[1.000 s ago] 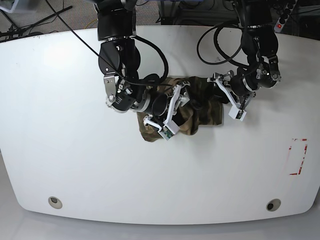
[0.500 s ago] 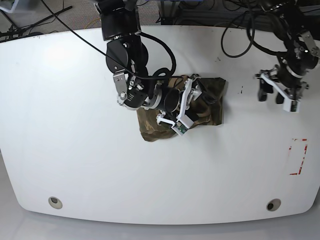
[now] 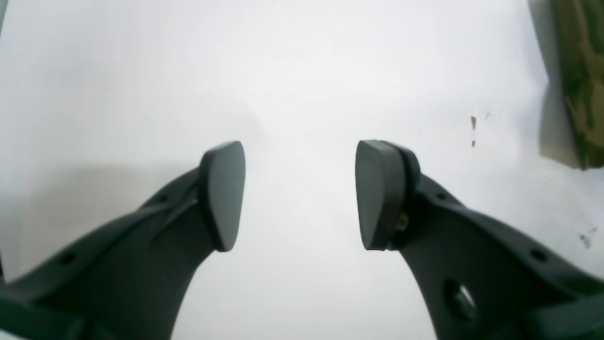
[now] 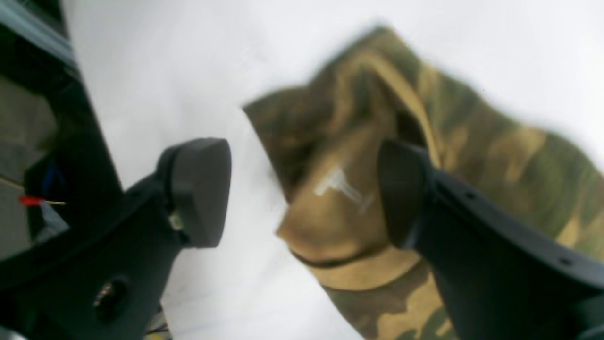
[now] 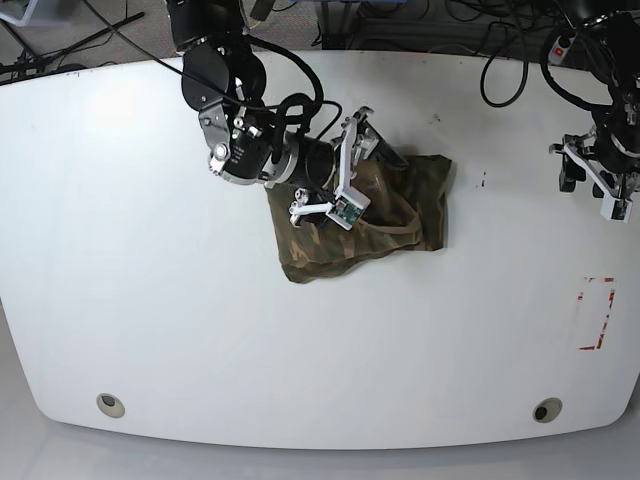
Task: Fold the T-shirt properly
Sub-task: 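Fold the strip end held by the right gripper over onto the shirt, then reach the left gripper to the bundle's side and grasp its edge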
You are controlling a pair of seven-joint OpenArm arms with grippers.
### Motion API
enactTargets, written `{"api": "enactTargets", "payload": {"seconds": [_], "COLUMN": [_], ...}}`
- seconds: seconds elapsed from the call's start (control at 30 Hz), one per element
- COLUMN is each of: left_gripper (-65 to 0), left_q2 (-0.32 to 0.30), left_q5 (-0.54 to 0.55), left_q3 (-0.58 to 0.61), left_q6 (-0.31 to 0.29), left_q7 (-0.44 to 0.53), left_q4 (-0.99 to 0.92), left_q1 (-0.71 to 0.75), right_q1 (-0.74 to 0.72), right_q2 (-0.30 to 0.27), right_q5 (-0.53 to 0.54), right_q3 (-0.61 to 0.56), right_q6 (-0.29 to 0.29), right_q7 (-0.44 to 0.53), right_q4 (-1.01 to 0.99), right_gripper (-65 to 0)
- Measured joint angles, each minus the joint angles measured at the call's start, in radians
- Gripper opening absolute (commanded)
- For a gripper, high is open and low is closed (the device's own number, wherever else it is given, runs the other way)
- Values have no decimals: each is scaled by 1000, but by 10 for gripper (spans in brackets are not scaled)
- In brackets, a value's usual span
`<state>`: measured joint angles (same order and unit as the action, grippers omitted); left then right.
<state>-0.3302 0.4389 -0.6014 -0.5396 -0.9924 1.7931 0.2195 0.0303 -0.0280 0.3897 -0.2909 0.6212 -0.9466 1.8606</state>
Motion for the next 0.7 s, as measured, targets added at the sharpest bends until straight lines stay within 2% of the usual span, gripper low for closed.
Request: {"api": "enactTargets", "payload": {"seconds": [0.17, 0.33, 0.37, 0.43, 0.47, 0.6, 0.7], "left_gripper": [-317, -318, -318, -318, -318, -318, -318], "left_q2": [11, 42, 43, 41, 40, 41, 41], "left_q5": [0, -3, 0, -2, 0, 1, -1], "left_q3": [6, 6, 7, 6, 6, 6, 6], "left_q6": [0, 0, 0, 0, 0, 0, 0], "left_q7": [-3, -2, -2, -1, -1, -2, -2], "left_q4": [-3, -5, -5, -5, -5, -5, -5], "left_q1": [10, 13, 13, 13, 13, 27, 33], "right_q1": [44, 77, 79, 79, 79, 72, 76], "right_q2": [-6, 0, 1, 0, 0, 0, 2], "right_q5": [-169, -291, -327, -381, -394, -409, -402], "right_q3": [-59, -102, -102, -94, -91, -90, -60], "right_q6": [0, 7, 7, 7, 3, -5, 7], "right_q7": [-2, 132, 159, 203, 238, 330, 323], "right_q4": [14, -2, -21, -66, -93, -182, -185], "right_gripper": [-184, -198, -225, -319, -380, -553, -617]}}
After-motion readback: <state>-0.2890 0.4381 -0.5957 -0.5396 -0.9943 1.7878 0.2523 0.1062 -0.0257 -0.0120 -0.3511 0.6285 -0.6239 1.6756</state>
